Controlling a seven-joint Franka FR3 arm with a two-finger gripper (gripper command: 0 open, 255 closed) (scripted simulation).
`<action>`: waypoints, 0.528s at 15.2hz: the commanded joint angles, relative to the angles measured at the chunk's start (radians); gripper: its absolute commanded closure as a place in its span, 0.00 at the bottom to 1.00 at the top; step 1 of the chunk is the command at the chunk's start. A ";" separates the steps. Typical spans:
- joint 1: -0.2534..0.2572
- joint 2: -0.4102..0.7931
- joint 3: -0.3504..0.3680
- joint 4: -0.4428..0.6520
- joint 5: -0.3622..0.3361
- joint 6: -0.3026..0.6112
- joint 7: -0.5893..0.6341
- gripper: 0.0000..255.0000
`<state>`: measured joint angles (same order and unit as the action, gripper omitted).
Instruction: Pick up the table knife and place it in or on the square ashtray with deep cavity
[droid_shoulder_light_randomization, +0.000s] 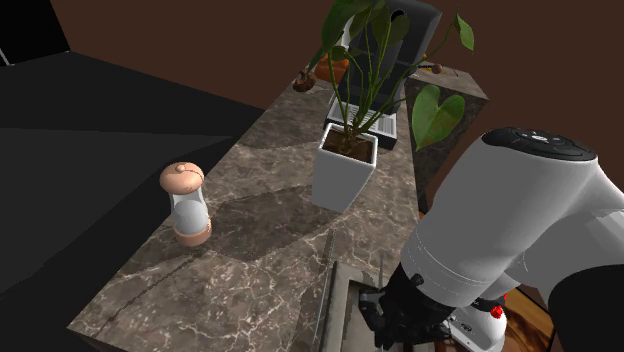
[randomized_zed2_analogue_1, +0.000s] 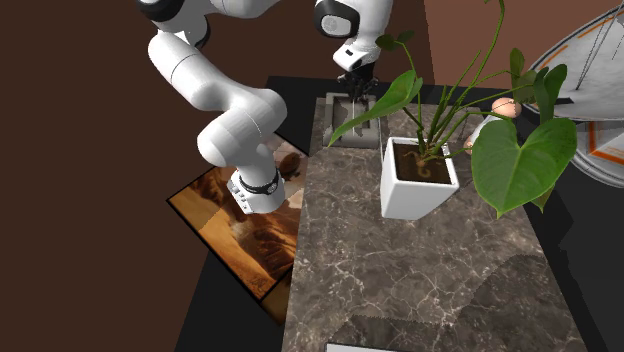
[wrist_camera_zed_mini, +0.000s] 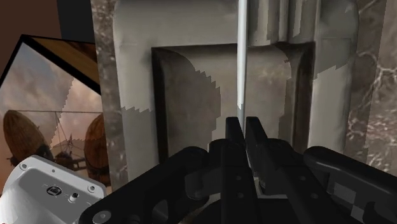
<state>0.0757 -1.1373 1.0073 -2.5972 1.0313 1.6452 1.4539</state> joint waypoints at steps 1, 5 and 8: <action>0.000 0.000 0.000 0.000 0.000 0.000 0.000 1.00; 0.000 0.000 0.000 0.000 0.000 0.000 0.000 0.00; -0.003 0.000 -0.031 0.018 -0.027 -0.024 0.004 0.00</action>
<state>0.0716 -1.1352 0.9943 -2.5844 1.0191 1.6342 1.4571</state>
